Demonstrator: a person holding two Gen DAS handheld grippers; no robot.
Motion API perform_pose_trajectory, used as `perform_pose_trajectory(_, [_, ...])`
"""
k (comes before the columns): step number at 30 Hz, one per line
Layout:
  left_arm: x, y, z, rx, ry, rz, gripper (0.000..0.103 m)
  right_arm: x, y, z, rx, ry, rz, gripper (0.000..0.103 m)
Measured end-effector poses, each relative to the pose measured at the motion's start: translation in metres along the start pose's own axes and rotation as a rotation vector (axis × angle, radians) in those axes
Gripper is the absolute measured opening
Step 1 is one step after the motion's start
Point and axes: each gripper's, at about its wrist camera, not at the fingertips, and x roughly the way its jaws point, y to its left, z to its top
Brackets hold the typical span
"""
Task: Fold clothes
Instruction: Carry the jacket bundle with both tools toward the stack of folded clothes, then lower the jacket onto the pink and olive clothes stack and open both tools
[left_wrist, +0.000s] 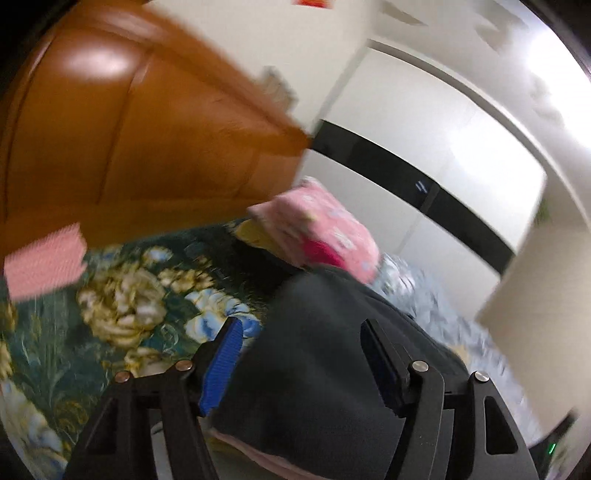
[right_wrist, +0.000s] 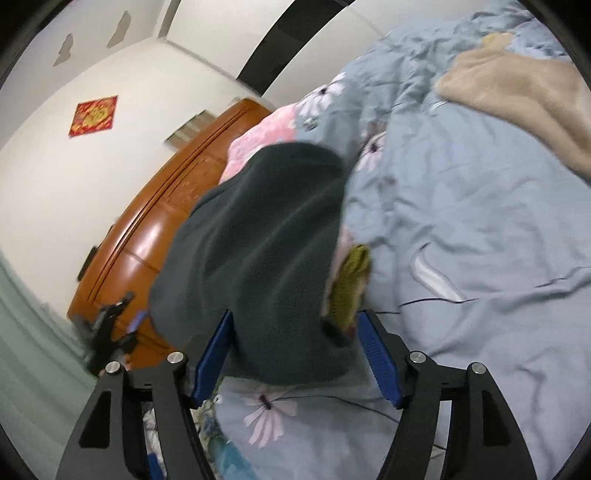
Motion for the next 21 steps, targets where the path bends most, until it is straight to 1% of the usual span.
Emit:
perform_pose_trajectory(5, [0.036,-0.075,-0.033,0.206,0.119,-0.058,0.071,-0.012,0.005,0.0,-0.008,-0.03,-0.031,0.071])
perform_pose_trajectory(7, [0.055,-0.101,-0.046,0.296,0.142,-0.044,0.071,-0.019,0.002,0.0,-0.008,-0.04,-0.041,0.071])
perform_pose_trajectory(9, [0.072,-0.117,-0.05,0.343,0.174,0.007,0.072,-0.027,-0.006,0.001,-0.002,-0.053,-0.056,0.071])
perform_pose_trajectory(10, [0.083,-0.122,-0.051,0.355,0.181,0.037,0.075,-0.032,-0.01,0.002,0.0,-0.06,-0.06,0.071])
perform_pose_trajectory(11, [0.093,-0.124,-0.05,0.359,0.188,0.056,0.076,-0.036,-0.013,0.001,-0.005,-0.063,-0.063,0.071])
perform_pose_trajectory(14, [0.119,-0.123,-0.039,0.34,0.204,0.07,0.076,-0.048,-0.02,-0.004,-0.056,-0.068,-0.097,0.071])
perform_pose_trajectory(16, [0.137,-0.122,-0.031,0.333,0.229,0.09,0.077,-0.054,-0.023,-0.01,-0.092,-0.065,-0.119,0.071])
perform_pose_trajectory(21, [0.167,-0.122,-0.025,0.312,0.275,0.126,0.077,-0.064,-0.039,-0.023,-0.117,-0.06,-0.162,0.071])
